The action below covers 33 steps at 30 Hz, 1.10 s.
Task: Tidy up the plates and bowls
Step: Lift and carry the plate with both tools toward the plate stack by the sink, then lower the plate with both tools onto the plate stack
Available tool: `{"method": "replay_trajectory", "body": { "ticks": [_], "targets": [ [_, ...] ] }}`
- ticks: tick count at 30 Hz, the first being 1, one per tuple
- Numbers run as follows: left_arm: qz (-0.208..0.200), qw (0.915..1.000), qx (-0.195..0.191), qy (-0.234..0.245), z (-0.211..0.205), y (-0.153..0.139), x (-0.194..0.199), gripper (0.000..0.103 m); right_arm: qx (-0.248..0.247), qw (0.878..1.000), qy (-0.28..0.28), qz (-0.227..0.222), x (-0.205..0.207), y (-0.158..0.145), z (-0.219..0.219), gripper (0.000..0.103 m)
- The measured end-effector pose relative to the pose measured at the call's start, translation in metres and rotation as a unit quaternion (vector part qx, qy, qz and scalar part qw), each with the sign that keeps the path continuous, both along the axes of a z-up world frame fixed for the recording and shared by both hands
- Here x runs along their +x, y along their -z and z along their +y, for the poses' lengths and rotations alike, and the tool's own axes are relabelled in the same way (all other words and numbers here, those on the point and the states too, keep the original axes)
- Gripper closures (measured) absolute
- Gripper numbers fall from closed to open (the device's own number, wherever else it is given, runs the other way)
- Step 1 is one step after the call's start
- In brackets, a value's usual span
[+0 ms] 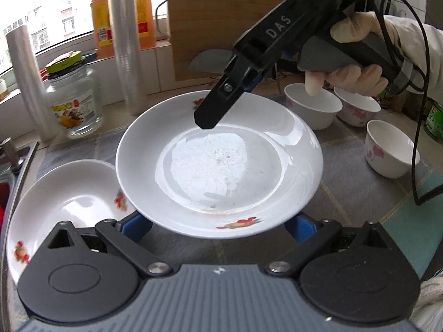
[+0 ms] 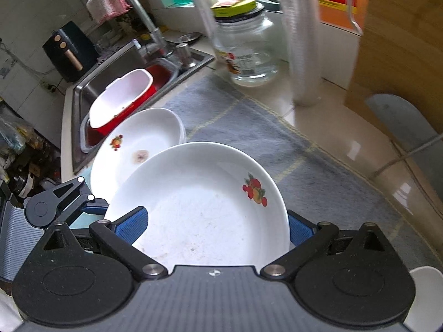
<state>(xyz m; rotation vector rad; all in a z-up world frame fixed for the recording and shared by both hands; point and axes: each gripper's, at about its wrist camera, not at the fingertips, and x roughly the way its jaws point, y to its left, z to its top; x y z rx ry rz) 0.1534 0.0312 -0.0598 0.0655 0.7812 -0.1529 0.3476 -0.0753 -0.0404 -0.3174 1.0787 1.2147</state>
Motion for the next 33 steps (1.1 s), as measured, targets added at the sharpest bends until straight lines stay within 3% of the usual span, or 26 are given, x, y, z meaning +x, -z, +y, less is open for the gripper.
{"method": "replay_trajectory", "body": {
  "ticks": [16,33],
  "targets": [
    [-0.009,0.9990,0.000,-0.043,0.055,-0.012,-0.048,0.003,-0.001,0.999,-0.040,-0.009,-0.043,-0.007,0.073,0.000],
    [-0.003,0.9985,-0.003,-0.055,0.110,-0.005,-0.061,0.003,-0.005,0.998,-0.055,-0.007,-0.057,0.001,0.137,0.000]
  ]
}}
